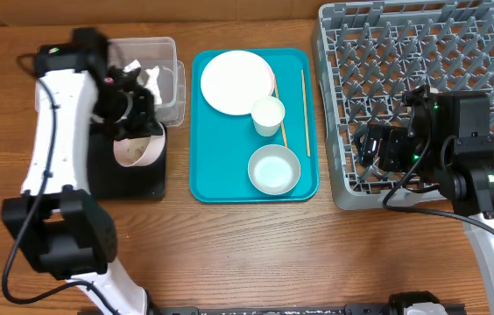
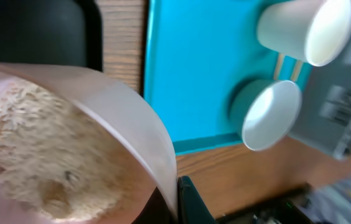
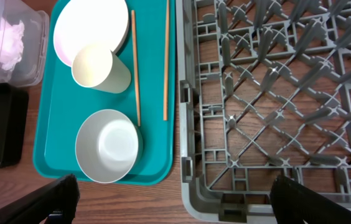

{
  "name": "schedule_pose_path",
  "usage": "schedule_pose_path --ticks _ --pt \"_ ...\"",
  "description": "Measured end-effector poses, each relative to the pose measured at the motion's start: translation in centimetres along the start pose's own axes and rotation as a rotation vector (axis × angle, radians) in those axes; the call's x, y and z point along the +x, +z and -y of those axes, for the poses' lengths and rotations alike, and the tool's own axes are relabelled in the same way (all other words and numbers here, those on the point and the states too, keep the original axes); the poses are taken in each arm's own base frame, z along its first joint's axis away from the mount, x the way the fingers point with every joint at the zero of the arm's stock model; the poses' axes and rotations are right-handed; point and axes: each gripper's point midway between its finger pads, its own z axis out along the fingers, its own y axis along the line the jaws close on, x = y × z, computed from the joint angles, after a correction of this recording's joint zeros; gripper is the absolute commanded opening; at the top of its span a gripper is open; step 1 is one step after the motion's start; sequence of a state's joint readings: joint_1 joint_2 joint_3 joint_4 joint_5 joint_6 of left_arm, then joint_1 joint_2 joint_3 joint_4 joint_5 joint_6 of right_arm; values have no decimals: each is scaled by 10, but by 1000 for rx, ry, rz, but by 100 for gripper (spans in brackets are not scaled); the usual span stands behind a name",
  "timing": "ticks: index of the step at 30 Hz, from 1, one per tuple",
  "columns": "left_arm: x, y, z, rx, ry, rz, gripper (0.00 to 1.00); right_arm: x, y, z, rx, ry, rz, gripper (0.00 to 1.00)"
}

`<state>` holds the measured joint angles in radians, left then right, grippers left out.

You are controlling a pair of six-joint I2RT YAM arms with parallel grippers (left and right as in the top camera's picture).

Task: Sort waste into correct bins and load items into the dishwasher
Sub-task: 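Tip the bowl with the left gripper to pour rice onto the black tray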

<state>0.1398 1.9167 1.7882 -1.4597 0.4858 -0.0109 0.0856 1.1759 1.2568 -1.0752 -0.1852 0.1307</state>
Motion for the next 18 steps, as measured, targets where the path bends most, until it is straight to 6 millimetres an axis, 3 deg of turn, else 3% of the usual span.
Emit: schedule_pose_path --ticks 7,18 --pt "5 12 -33 318 -16 51 4 0 0 -2 -10 0 -2 100" --pt "-2 1 -71 691 -69 326 4 0 0 -3 -17 0 -3 100"
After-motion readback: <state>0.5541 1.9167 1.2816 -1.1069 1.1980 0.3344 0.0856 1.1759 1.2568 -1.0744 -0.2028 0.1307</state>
